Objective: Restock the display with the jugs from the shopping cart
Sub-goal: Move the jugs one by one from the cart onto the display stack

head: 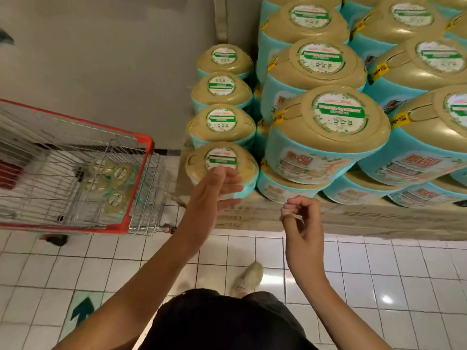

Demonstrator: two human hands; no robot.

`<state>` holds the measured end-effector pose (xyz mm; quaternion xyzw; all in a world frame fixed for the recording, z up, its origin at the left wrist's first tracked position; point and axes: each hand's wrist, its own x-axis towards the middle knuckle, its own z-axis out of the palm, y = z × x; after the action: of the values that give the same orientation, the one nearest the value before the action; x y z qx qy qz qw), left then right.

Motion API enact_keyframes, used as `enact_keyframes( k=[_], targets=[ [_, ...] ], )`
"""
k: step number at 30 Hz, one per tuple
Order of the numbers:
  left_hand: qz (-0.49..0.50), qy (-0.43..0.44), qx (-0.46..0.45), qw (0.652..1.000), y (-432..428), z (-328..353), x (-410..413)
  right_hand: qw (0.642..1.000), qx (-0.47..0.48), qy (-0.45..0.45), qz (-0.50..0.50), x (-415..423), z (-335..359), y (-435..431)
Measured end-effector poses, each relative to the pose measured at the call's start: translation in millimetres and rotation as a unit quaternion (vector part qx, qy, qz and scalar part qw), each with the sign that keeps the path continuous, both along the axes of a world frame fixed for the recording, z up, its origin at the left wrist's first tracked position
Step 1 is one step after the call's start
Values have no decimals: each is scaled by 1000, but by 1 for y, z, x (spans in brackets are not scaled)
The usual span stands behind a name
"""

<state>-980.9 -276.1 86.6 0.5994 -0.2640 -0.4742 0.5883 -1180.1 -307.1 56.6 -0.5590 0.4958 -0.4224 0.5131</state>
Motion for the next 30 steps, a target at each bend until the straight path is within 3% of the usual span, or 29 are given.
enact_keyframes(
  k=[7, 18, 24, 30],
  targets=[
    [85, 8, 5, 996, 142, -11, 96, 989, 15, -5, 146, 103, 4, 69],
    [255, 0, 60, 965, 394, -26, 250, 923, -2, 40, 382, 313, 13, 217],
    [310, -15, 65, 948, 454, -37, 303, 886, 19, 64, 459, 386, 5, 255],
    [336, -14, 60, 940, 446, -46, 379, 868, 46, 92, 485, 464, -15, 239]
  ],
)
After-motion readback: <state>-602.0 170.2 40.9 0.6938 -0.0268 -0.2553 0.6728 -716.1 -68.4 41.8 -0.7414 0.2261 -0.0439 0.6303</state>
